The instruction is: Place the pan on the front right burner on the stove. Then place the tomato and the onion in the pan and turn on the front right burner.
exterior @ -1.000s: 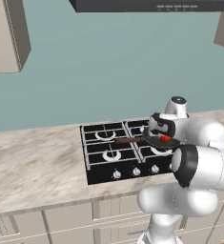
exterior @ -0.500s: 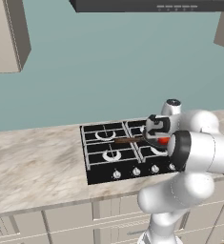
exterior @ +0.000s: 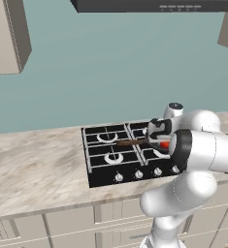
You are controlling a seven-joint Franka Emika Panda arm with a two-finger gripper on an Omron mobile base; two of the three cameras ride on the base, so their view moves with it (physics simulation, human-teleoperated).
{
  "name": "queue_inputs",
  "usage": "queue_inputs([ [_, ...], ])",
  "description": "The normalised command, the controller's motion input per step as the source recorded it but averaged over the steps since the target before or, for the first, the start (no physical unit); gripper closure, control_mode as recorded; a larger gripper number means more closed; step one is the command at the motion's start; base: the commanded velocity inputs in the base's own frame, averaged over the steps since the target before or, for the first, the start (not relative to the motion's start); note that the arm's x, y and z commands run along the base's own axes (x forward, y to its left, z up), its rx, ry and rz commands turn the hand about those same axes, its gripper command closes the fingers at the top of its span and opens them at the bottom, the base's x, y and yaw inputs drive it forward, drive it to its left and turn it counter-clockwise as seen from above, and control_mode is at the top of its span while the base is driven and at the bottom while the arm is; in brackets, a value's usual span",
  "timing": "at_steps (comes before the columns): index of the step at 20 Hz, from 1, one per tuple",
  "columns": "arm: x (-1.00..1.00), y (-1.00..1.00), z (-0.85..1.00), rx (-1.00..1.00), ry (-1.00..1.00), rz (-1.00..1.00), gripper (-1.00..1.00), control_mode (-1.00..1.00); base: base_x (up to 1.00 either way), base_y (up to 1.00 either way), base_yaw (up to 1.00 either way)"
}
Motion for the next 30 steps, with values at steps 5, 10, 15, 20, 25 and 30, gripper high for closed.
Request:
queue_inputs([
  [5, 0.0, 0.0, -0.03, 0.0, 0.0, 0.0, -1.0, -1.0, 0.0, 0.0, 0.0],
  [10, -0.07, 0.0, 0.01, 0.0, -0.04, 0.0, -1.0, -1.0, 0.0, 0.0, 0.0],
  [15, -0.34, 0.0, 0.26, 0.0, -0.15, 0.0, -1.0, -1.0, 0.0, 0.0, 0.0],
  [20, -0.51, 0.0, 0.61, -0.01, -0.2, 0.0, -1.0, -1.0, 0.0, 0.0, 0.0],
  [25, -0.51, 0.0, 0.55, -0.03, -0.05, 0.0, -1.0, -1.0, 0.0, 0.0, 0.0],
  [30, -0.5, 0.0, 0.45, 0.0, 0.03, 0.0, -1.0, -1.0, 0.0, 0.0, 0.0],
])
